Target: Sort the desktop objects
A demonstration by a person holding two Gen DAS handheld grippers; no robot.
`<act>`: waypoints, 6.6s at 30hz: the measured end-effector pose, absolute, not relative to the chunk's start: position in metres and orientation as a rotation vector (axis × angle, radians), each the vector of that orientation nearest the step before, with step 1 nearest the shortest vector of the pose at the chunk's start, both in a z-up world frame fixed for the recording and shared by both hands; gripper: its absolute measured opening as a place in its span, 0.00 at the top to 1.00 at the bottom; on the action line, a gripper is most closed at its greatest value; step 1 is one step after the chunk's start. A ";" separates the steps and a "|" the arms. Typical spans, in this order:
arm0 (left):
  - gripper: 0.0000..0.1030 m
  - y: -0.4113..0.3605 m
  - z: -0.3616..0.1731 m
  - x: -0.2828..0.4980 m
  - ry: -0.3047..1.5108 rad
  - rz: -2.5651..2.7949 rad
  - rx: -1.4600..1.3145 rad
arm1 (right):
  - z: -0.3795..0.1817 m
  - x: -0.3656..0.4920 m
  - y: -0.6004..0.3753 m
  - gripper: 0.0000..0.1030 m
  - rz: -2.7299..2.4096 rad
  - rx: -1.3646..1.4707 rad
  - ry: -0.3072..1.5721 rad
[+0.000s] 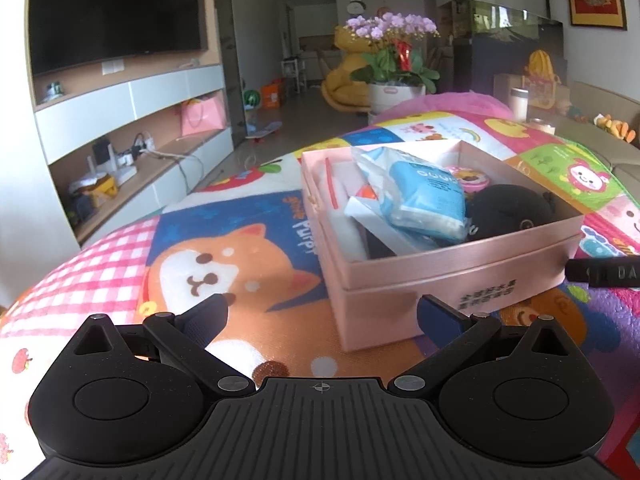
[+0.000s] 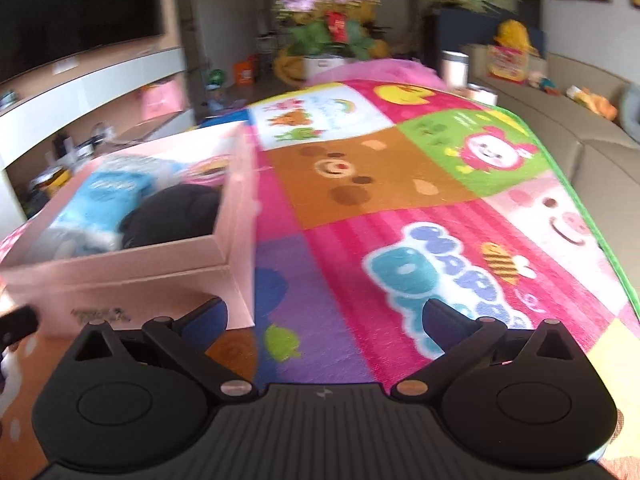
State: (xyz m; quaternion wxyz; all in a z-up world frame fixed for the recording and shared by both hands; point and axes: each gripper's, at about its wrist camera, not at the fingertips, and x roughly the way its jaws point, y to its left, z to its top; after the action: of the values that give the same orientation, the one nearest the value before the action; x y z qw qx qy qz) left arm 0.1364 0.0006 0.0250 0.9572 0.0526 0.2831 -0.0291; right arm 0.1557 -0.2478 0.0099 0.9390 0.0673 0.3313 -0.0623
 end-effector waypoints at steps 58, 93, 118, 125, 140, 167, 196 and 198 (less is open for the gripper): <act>0.00 -0.024 -0.001 0.057 0.703 0.034 0.002 | -0.004 0.079 -0.221 0.00 0.014 0.002 0.687; 0.00 -0.024 -0.001 0.056 0.703 0.034 0.001 | -0.004 0.080 -0.221 0.00 0.014 0.002 0.687; 0.00 -0.024 -0.001 0.056 0.703 0.034 0.001 | -0.004 0.080 -0.221 0.00 0.014 0.003 0.687; 0.00 -0.024 -0.001 0.056 0.703 0.034 0.001 | -0.004 0.079 -0.221 0.00 0.014 0.003 0.687; 0.00 -0.024 -0.001 0.056 0.703 0.034 0.001 | -0.004 0.080 -0.221 0.00 0.014 0.003 0.687; 0.00 -0.024 -0.001 0.057 0.703 0.034 0.001 | -0.004 0.080 -0.221 0.00 0.014 0.003 0.687; 0.00 -0.024 -0.001 0.056 0.703 0.034 0.001 | -0.004 0.080 -0.221 0.00 0.014 0.003 0.687; 0.00 -0.024 -0.001 0.057 0.703 0.033 0.001 | -0.004 0.080 -0.221 0.00 0.014 0.003 0.687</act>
State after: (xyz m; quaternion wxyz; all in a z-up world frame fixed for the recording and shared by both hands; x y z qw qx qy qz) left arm 0.0566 -0.0236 -0.0006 0.9387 0.0003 0.3444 0.0163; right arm 0.0799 -0.2211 -0.0037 0.9415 0.0015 0.3368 0.0070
